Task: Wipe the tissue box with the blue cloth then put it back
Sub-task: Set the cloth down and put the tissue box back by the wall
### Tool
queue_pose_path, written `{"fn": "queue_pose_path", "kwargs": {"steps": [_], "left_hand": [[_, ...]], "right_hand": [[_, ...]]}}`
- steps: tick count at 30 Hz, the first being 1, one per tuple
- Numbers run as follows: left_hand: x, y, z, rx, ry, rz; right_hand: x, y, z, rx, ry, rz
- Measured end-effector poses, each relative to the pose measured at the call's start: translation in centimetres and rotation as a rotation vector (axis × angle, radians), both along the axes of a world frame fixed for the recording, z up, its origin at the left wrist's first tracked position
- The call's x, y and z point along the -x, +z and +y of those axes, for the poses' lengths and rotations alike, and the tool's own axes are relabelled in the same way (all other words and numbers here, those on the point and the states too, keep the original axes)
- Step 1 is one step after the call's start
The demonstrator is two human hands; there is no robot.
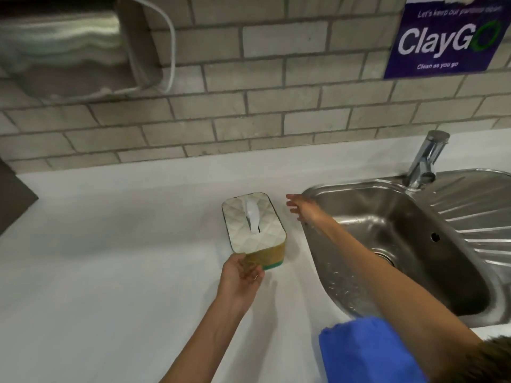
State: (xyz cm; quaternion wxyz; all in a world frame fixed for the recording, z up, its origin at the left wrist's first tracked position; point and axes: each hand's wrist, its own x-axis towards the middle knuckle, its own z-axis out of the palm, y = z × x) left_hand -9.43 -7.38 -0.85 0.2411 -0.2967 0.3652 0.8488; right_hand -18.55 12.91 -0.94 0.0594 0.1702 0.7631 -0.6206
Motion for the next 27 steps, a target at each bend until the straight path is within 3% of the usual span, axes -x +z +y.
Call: {"fn": "queue_pose_path", "kwargs": {"steps": [3,9,16,27], "left_hand": [[0.8,0.0,-0.4,0.015,0.024,0.007],[5.2,0.0,-2.2,0.255,0.023,0.159],[13.7,0.5,-2.6,0.395,-0.022,0.245],[22.3,0.8,1.5,0.425,-0.17,0.377]], "right_hand": [[3.0,0.2,-1.5,-0.097,0.075,-0.02],[6.6,-1.0,-2.5,-0.022,0.124,-0.03],[8.6,-2.8,-0.4,-0.015,-0.006,0.133],[10.8,-3.5,2.9,-0.097,-0.236,0.146]]}}
